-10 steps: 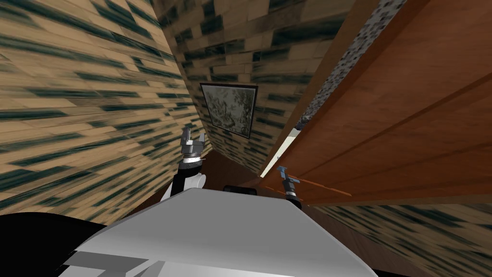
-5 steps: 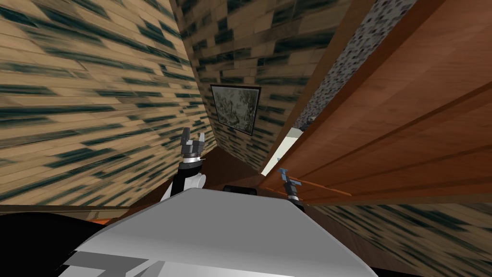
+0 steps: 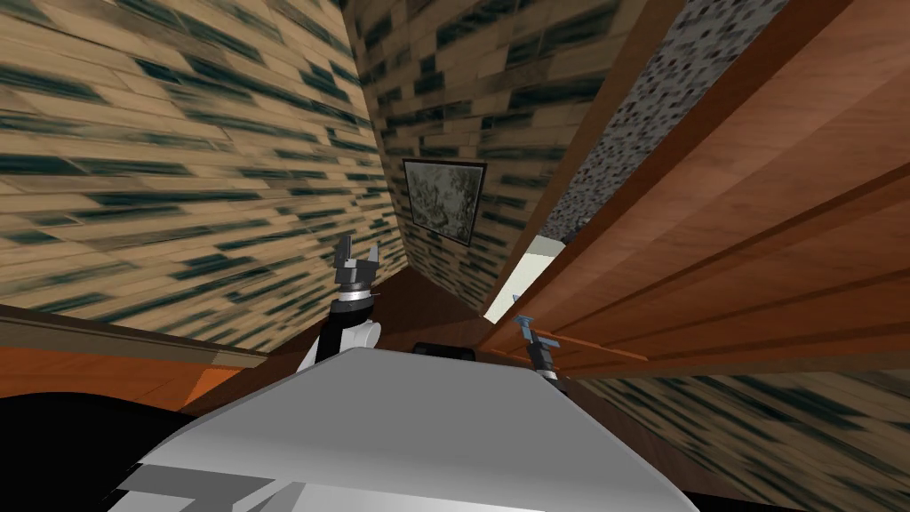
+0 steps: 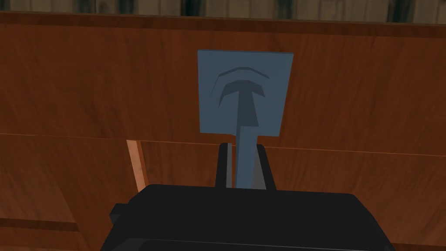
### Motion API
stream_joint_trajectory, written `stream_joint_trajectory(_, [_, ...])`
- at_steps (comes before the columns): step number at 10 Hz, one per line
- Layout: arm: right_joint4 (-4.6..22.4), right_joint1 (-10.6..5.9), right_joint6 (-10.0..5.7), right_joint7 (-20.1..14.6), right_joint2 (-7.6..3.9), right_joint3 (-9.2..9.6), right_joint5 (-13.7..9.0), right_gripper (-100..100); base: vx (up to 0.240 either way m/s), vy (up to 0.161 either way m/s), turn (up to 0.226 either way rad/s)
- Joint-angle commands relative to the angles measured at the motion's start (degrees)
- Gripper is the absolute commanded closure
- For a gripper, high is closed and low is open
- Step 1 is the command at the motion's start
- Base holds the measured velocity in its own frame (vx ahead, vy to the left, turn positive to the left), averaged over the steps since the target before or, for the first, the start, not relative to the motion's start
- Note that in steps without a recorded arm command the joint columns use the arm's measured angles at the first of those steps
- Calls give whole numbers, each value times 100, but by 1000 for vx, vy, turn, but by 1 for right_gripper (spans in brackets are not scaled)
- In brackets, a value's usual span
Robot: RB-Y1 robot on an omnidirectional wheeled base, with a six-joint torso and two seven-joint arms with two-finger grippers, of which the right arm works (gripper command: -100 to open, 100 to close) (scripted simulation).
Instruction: Pull the door open
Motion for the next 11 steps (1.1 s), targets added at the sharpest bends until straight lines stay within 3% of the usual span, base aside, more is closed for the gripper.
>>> stream_joint_trajectory(1, [-4, 98, -124, -85, -73, 45, 20, 100, -187, -23, 116])
stream_joint_trajectory(2, [56, 21, -104, -51, -45, 30, 14, 100, -84, -4, 17])
stream_joint_trajectory(9, [789, -969, 111, 194, -89, 568, -556, 100, -251, -59, 151])
stream_joint_trajectory(10, [871, -1085, 137, 224, -94, 629, -622, 100, -269, -76, 177])
stream_joint_trajectory(11, [871, -1085, 137, 224, -94, 629, -622, 100, -167, -27, 43])
